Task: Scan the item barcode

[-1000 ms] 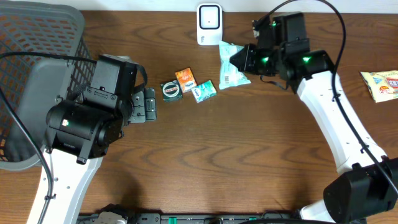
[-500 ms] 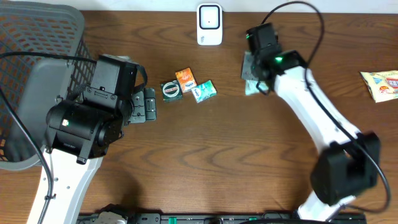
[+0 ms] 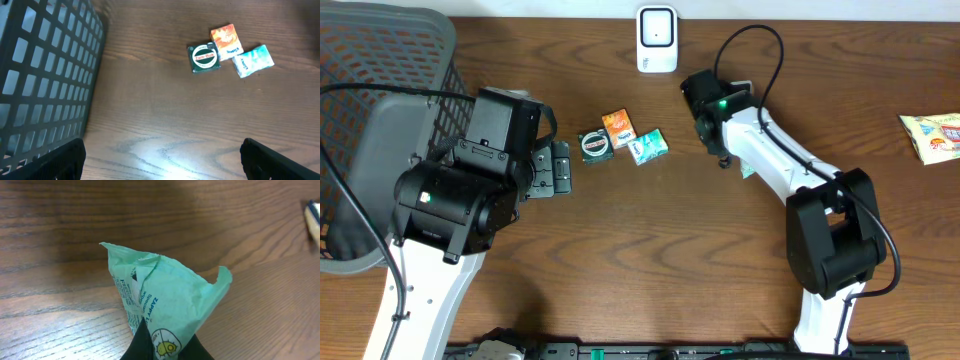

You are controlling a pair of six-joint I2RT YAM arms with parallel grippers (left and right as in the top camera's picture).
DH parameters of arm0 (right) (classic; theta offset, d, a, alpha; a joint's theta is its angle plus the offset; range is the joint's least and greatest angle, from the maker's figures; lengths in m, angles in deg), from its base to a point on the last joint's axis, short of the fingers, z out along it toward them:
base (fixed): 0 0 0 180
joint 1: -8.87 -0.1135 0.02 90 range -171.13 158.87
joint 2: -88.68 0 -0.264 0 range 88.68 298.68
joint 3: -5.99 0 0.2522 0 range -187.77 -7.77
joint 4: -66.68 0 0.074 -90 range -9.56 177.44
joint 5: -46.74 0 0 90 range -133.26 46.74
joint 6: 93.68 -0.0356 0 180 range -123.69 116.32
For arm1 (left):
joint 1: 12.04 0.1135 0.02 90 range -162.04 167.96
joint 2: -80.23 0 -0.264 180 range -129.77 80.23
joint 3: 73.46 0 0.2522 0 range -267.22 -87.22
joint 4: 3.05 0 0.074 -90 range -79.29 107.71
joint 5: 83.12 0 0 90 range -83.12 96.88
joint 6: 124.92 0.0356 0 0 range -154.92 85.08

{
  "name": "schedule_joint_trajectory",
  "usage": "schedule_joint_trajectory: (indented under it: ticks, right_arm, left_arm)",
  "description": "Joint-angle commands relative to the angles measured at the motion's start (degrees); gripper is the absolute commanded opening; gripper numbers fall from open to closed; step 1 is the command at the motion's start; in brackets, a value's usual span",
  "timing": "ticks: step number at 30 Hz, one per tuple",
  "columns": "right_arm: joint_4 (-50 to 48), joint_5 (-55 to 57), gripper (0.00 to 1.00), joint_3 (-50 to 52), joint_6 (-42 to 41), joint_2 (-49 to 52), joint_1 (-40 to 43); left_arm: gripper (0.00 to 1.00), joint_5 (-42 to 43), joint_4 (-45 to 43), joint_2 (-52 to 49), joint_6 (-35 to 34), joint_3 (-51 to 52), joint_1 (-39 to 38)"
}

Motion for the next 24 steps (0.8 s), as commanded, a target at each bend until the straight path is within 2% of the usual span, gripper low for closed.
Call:
schedule_joint_trajectory:
  ticks: [1, 4, 8, 11, 12, 14, 15, 19, 22, 23, 24]
  right_arm:
    - [0.24, 3.96, 0.01, -0.33, 0.85, 1.68, -0.57]
    - [0.46, 3.96, 0.04, -0.33, 0.87, 3.54, -0.57]
    - [1.95, 1.60, 0.16, -0.33, 0.85, 4.35, -1.09]
    - [2.12, -1.07, 0.18, -0.35, 0.85, 4.35, -2.29]
    - [2.12, -2.12, 0.22, -0.35, 0.85, 4.35, -2.78]
    - [2.10, -5.84, 0.36, -0.35, 0.87, 4.35, -3.78]
    - [2.05, -7.67, 0.37, -0.35, 0.87, 4.35, -4.28]
    - [1.64, -10.67, 0.35, -0.42, 0.85, 4.35, -6.67]
    - [2.10, -8.57, 0.07, -1.51, 0.87, 4.35, -8.31]
    - [2.47, -7.56, 0.01, -2.03, 0.87, 4.35, -8.72]
    - [3.06, -6.27, 0.01, -2.67, 0.87, 4.35, -9.09]
  left_arm:
    - [0.98, -0.96, 0.17, -0.26, 0.52, -0.46, 0.28]
    - [0.98, -0.96, 0.15, -0.26, 0.52, -0.46, 0.28]
    - [0.98, -0.96, 0.15, -0.26, 0.55, -0.46, 0.28]
    - [0.98, -0.96, 0.15, -0.26, 0.52, -0.46, 0.28]
    - [0.98, -0.96, 0.15, -0.26, 0.52, -0.46, 0.28]
    - [0.97, -0.96, 0.17, -0.26, 0.52, -0.46, 0.28]
    - [0.98, -0.96, 0.15, -0.26, 0.52, -0.46, 0.28]
    - [0.98, -0.96, 0.17, -0.26, 0.52, -0.46, 0.28]
    - [0.98, -0.96, 0.17, -0.26, 0.52, -0.46, 0.28]
    - [0.98, -0.96, 0.17, -0.26, 0.52, -0.46, 0.28]
    - [0.98, -0.96, 0.15, -0.26, 0.52, -0.46, 0.28]
